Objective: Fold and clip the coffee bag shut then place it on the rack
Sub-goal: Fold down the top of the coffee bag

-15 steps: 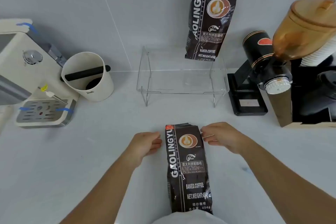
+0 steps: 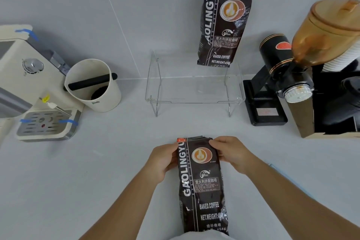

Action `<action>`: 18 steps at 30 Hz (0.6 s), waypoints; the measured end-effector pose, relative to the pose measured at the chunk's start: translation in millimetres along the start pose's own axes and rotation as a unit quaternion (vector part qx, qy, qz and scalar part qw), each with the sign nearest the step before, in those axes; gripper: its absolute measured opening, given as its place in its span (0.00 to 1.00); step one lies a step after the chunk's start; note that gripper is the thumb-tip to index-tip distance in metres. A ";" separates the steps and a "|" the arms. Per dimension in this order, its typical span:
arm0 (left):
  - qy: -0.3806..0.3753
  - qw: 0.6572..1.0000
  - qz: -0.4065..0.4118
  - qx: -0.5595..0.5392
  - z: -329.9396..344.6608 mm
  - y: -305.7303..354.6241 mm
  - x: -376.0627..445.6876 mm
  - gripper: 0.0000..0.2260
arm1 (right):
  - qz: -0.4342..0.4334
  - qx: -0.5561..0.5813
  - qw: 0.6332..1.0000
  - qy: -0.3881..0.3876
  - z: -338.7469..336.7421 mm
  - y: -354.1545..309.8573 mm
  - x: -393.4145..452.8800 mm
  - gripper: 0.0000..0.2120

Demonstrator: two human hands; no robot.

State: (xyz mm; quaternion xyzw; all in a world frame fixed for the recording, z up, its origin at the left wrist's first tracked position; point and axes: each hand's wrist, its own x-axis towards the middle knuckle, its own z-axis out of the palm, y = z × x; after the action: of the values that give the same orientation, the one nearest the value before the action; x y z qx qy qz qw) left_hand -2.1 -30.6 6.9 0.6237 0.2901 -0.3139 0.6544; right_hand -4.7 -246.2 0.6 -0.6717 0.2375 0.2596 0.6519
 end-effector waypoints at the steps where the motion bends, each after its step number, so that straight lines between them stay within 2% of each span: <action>1: 0.000 1.000 0.004 -0.002 0.8 0.9 -2.6 0.10 | -0.012 -0.003 1.000 0.008 1.3 -0.9 -1.8 0.08; 6: -0.006 0.999 0.045 -0.016 -1.1 5.9 -19.3 0.12 | -0.081 -0.023 0.996 0.040 8.0 -3.6 -19.0 0.13; 18: -0.009 0.978 0.204 -0.049 -1.1 19.3 -73.1 0.11 | -0.222 0.002 0.973 0.058 11.3 -35.3 -88.6 0.14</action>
State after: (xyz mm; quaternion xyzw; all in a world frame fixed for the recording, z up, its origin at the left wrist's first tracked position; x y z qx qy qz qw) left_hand -33.6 -25.4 75.5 0.6341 0.1658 -0.1643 0.7372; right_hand -48.6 -235.4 85.4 -0.7200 0.1208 0.0683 0.6799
